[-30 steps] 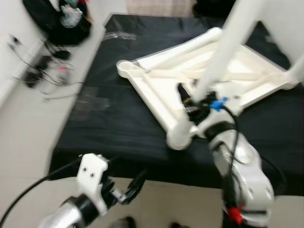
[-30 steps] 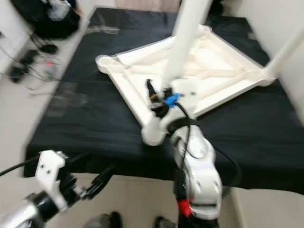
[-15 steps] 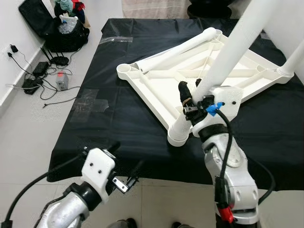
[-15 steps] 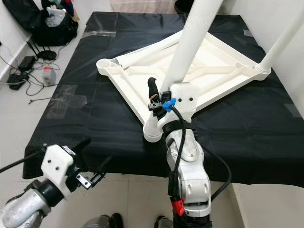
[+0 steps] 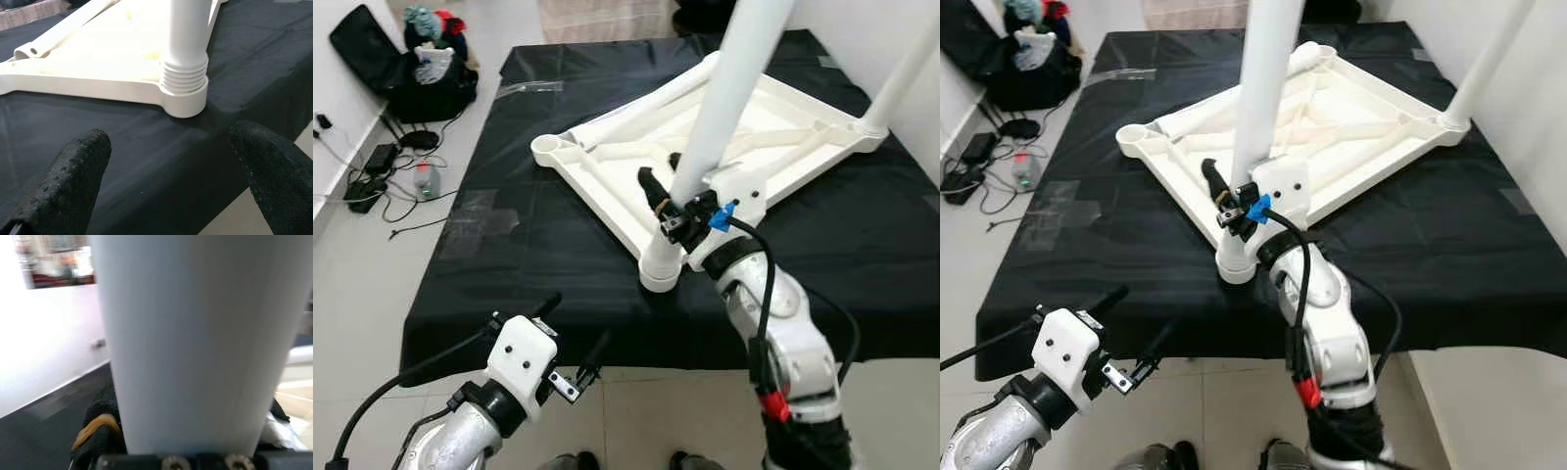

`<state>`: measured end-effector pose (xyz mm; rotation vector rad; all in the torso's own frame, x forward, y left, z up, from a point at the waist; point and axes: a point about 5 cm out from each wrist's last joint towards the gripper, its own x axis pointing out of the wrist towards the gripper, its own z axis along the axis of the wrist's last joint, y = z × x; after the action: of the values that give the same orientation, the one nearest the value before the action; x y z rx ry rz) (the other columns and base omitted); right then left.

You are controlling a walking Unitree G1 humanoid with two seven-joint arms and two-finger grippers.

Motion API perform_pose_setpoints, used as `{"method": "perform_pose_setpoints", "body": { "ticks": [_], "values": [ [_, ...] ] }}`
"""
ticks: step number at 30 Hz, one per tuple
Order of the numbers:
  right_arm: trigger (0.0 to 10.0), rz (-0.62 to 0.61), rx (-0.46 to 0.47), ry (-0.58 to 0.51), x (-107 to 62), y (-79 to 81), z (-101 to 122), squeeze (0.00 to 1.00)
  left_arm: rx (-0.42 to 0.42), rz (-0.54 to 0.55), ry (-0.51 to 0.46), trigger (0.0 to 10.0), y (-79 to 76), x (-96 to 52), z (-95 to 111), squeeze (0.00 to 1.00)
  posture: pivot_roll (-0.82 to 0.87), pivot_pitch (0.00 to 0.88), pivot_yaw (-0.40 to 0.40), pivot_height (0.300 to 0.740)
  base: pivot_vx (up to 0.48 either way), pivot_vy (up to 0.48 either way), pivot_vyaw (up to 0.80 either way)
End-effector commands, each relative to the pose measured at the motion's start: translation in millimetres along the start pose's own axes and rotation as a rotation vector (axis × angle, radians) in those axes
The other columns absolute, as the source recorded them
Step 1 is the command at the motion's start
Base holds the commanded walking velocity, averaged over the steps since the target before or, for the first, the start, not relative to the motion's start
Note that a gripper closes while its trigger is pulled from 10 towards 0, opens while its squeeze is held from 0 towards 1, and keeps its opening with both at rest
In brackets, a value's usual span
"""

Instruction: Building children table

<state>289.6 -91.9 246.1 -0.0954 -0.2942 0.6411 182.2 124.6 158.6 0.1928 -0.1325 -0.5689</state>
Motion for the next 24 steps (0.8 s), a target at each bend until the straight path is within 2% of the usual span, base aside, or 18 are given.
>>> {"method": "perform_pose_setpoints", "body": {
  "ticks": [1, 2, 4, 6, 8, 10, 11, 12, 13, 15, 18, 24],
  "values": [
    [0.0, 0.195, 0.069, 0.073, 2.3, 5.5, -14, 0.0, 0.001, -0.006, 0.017, 10.0, -3.9, -2.2, -5, 0.0, 0.01, 0.201, 0.034, 0.74, 0.0, 0.0, 0.0],
    [0.0, 0.265, 0.057, 0.074, 2.7, 4.2, -12, 0.0, 0.003, -0.005, 0.012, 10.0, -5.1, -2.5, -5, 0.0, 0.01, 0.202, 0.033, 0.74, 0.0, 0.0, 0.0],
    [0.0, 0.265, 0.057, 0.074, 2.7, 4.2, -12, 0.0, 0.003, -0.005, 0.012, 10.0, -5.1, -2.5, -5, 0.0, 0.01, 0.202, 0.033, 0.74, 0.0, 0.0, 0.0],
    [0.0, 0.375, 0.029, 0.083, 3.6, 4.5, -11, 0.0, 0.007, -0.004, 0.004, 10.0, -7.0, -3.4, -4, 0.0, 0.02, 0.213, 0.03, 0.74, 0.0, 0.0, 0.0],
    [0.0, 0.375, 0.029, 0.083, 3.6, 4.5, -11, 0.0, 0.007, -0.004, 0.004, 10.0, -7.0, -3.4, -4, 0.0, 0.02, 0.213, 0.03, 0.74, 0.0, 0.0, 0.0],
    [0.0, 0.522, 0.027, 0.103, 8.7, 7.7, -11, 0.0, 0.007, -0.008, 0.0, 10.0, -9.5, -5.5, -1, 0.0, 0.02, 0.233, 0.028, 0.74, 0.0, 0.0, 0.0],
    [0.0, 0.522, 0.027, 0.103, 8.7, 7.7, -11, 0.0, 0.007, -0.008, 0.0, 10.0, -9.5, -5.5, -1, 0.0, 0.02, 0.233, 0.028, 0.74, 0.0, 0.0, 0.0],
    [0.0, 0.599, 0.034, 0.104, 11.5, 9.7, -10, 0.0, 0.005, -0.01, -0.002, 10.0, -11.0, -6.8, 0, 0.0, 0.03, 0.244, 0.025, 0.74, 0.0, 0.0, 0.0],
    [0.0, 0.599, 0.034, 0.104, 11.5, 9.7, -10, 0.0, 0.005, -0.01, -0.002, 10.0, -11.0, -6.8, 0, 0.0, 0.03, 0.244, 0.025, 0.74, 0.0, 0.0, 0.0],
    [0.0, 0.695, 0.061, 0.104, 16.8, 11.1, -8, 0.0, 0.002, -0.014, -0.004, 10.0, -13.4, -9.0, 3, 0.0, 0.03, 0.259, 0.024, 0.74, 0.0, 0.0, 0.0],
    [0.0, 0.731, 0.065, 0.108, 19.1, 10.4, -7, 0.0, 0.0, -0.016, -0.005, 10.0, -14.8, -10.5, 5, 0.0, 0.03, 0.274, 0.021, 0.74, 0.0, 0.0, 0.0],
    [0.0, 0.912, 0.03, 0.182, 27.9, 1.5, -2, 0.0, -0.013, -0.024, -0.009, 10.0, -20.2, -14.1, 9, 0.0, 0.03, 0.305, 0.013, 0.74, 0.0, 0.0, 0.0]
  ]
}}
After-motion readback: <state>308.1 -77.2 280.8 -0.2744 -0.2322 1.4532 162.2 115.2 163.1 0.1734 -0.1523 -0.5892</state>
